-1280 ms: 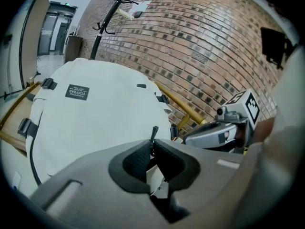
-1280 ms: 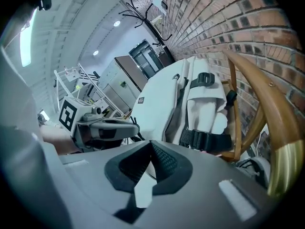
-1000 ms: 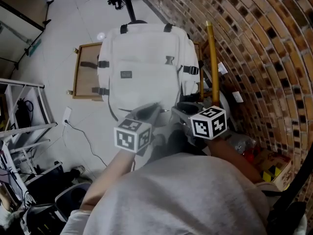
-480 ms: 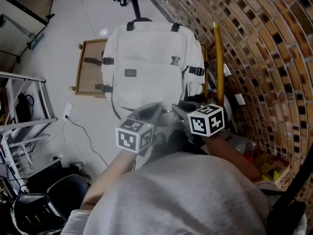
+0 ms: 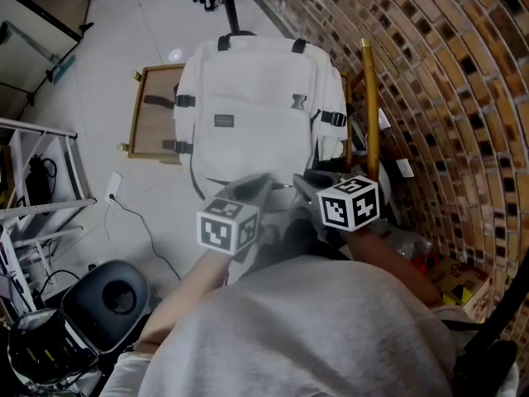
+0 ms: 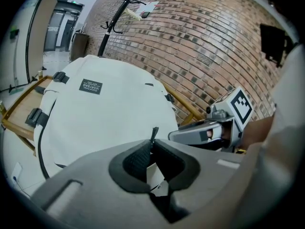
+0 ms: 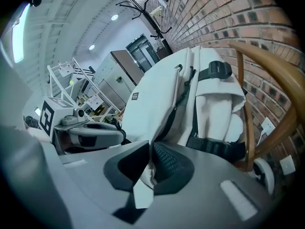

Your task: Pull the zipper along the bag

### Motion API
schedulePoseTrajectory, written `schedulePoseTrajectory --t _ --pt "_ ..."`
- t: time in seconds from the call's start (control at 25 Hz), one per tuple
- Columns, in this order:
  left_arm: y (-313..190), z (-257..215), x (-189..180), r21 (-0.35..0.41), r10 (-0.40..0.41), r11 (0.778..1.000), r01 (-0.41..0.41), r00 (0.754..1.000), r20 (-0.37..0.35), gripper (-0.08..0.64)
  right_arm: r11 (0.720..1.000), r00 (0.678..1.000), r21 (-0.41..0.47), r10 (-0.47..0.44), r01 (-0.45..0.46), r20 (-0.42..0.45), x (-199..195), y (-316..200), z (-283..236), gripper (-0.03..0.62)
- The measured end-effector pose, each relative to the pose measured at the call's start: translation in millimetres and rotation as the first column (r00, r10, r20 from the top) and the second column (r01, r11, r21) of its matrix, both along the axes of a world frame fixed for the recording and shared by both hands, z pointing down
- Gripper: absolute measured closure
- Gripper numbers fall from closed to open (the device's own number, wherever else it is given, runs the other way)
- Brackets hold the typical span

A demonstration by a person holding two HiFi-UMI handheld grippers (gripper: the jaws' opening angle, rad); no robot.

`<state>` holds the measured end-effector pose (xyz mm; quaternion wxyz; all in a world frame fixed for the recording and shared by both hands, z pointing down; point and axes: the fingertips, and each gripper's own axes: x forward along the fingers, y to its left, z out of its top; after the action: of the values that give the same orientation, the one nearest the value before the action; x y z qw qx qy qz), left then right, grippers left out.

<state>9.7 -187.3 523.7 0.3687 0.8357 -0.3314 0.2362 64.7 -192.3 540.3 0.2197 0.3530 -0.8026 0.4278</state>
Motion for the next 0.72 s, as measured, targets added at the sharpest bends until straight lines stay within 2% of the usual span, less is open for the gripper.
schedulePoseTrajectory --t 0.72 --pt "4 2 -13 -0.008 -0.038 0.999 0.038 0.999 0.018 0.534 1.0 0.999 0.012 0.024 -0.024 -0.035 2 1 -4 0.574"
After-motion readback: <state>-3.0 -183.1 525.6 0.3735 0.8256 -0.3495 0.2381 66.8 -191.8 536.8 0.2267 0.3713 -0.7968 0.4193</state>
